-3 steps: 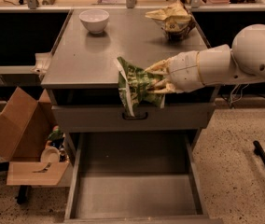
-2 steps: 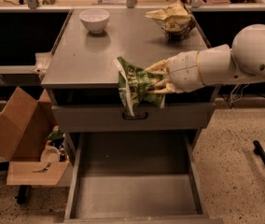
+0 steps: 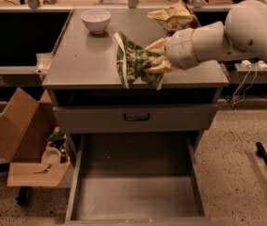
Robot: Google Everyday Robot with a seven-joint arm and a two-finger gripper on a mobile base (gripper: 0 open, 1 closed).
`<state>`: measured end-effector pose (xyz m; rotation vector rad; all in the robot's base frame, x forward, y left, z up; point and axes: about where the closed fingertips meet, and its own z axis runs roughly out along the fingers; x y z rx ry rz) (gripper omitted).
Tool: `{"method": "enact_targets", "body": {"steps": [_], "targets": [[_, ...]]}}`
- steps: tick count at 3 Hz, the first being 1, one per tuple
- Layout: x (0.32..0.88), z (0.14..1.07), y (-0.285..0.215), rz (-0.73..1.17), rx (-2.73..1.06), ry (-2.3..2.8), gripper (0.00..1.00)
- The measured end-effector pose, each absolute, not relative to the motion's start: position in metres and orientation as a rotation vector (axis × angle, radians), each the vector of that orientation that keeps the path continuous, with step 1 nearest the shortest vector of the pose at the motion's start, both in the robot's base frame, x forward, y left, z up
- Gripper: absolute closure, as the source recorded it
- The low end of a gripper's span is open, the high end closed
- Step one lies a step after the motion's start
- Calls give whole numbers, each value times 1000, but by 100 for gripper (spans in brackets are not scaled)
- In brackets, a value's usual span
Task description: Pick green jalapeno chip bag from middle drawer and place on counter
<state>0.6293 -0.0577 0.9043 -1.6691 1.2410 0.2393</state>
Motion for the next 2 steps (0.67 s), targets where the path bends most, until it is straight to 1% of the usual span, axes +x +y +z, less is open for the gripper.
{"method": "enact_targets", "body": {"steps": [2], "targets": [[696,909,-45,298,-1573,1396,100]]}}
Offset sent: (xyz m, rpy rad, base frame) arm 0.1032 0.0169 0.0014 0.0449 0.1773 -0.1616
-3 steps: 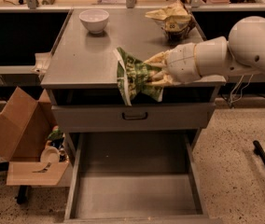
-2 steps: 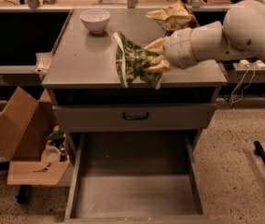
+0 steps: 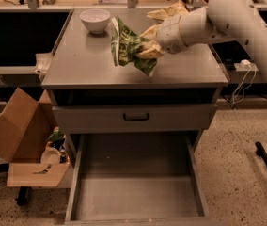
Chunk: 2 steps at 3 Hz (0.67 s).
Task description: Pick green jalapeno chip bag from middle drawer and place on counter
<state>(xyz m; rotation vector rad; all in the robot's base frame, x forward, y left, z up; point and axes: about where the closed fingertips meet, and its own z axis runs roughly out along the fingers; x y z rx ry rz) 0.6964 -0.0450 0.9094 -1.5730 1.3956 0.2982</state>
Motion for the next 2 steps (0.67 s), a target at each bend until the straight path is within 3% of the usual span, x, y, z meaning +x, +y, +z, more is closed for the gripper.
{"method": "enact_targets", "body": {"steps": [1,2], "targets": [[719,900,-40,319,-1560,1449,100],[740,892,-30,339,-1559,1480,84]]}}
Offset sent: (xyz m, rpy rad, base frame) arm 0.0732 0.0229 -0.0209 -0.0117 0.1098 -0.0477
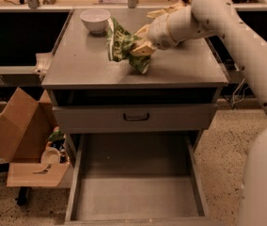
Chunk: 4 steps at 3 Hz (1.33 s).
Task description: Pick green jalapeno chip bag from middle drawer and place on counter
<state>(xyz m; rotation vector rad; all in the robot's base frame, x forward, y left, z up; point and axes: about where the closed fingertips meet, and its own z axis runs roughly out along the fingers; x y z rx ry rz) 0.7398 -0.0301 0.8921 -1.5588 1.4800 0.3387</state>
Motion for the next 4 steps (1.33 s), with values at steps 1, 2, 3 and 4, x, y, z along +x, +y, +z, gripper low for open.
{"method": "enact_targets", "body": {"steps": [1,2,3,4], "targets": [[756,889,-19,359,-1559,1484,61],[765,888,-9,376,-1565,1482,38],[773,887,0,391,-1574,1478,7],[776,887,2,398,-1577,1477,0]]}}
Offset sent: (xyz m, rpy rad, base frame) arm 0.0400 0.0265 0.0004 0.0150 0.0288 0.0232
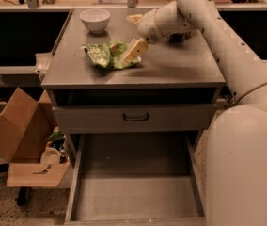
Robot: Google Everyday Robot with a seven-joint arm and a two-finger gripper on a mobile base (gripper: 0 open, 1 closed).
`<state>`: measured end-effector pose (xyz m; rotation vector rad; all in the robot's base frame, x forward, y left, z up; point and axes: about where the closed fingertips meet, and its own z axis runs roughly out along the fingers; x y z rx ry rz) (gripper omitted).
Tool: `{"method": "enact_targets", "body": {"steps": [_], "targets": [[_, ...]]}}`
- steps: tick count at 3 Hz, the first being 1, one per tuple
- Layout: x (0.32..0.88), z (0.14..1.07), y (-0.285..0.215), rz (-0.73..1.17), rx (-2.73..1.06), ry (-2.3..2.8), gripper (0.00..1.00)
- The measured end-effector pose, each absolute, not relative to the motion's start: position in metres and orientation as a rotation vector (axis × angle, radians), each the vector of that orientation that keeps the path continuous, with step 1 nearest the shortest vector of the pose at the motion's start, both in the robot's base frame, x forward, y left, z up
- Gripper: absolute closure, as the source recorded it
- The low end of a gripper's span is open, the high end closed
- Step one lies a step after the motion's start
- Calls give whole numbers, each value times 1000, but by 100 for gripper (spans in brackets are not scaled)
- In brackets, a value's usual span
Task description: Pick green jalapeno chip bag from middle drawer and place on counter
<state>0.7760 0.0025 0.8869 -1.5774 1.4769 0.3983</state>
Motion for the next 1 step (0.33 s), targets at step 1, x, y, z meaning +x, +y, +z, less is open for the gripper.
{"method": "enact_targets", "body": {"steps": [1], "targets": [[778,894,-3,397,-1548,1463,0]]}}
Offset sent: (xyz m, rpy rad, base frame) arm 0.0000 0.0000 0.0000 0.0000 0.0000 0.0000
